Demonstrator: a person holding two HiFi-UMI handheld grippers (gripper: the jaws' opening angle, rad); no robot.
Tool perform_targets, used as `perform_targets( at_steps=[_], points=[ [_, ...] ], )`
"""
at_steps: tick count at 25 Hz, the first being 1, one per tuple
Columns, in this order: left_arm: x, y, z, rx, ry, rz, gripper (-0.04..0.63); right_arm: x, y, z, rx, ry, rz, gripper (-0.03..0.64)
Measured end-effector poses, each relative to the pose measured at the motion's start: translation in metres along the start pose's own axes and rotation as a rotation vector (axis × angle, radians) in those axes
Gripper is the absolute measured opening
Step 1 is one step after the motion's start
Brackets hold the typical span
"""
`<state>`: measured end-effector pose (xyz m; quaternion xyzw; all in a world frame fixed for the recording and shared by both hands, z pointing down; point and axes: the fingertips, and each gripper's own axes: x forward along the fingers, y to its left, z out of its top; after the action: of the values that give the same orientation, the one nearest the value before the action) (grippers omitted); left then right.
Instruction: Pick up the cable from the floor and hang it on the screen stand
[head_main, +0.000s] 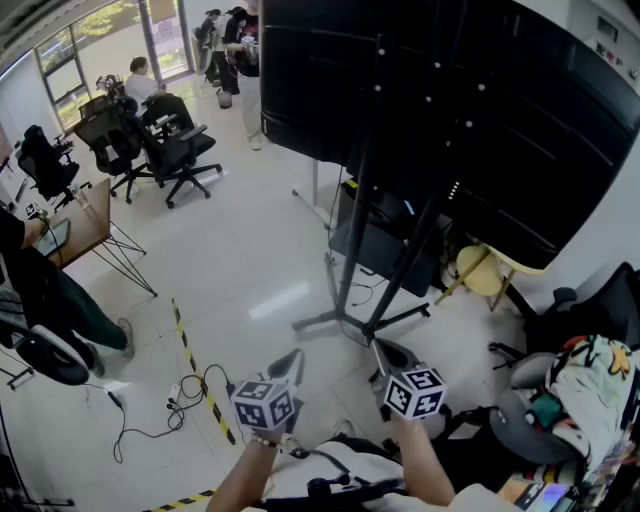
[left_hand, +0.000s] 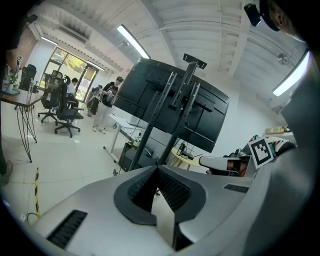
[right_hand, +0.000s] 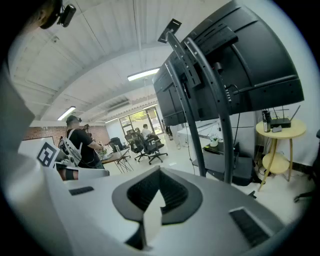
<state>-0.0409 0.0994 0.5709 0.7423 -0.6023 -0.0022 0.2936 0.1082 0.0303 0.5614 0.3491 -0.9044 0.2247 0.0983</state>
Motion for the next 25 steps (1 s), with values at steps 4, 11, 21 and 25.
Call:
perform_targets(
  at_steps=[4, 11, 21, 25],
  points=[
    [0.023, -0.010, 0.001, 0.011, 0.009, 0.006, 0.006, 0.002, -0.022, 0.008, -0.010, 0.003, -0.003, 0.008],
    [0.075, -0.019, -0.001, 0.045, 0.028, 0.023, 0.006, 0.007, -0.061, 0.009, 0.067, 0.006, 0.056, 0.008],
    [0.179, 0.036, 0.042, 0.115, 0.064, 0.020, 0.006, 0.066, -0.105, 0.030, 0.131, -0.015, 0.037, 0.008],
    [0.234, 0.068, 0.063, 0.135, 0.101, -0.004, 0.006, 0.114, -0.117, 0.056, 0.115, -0.021, 0.017, 0.008]
  ],
)
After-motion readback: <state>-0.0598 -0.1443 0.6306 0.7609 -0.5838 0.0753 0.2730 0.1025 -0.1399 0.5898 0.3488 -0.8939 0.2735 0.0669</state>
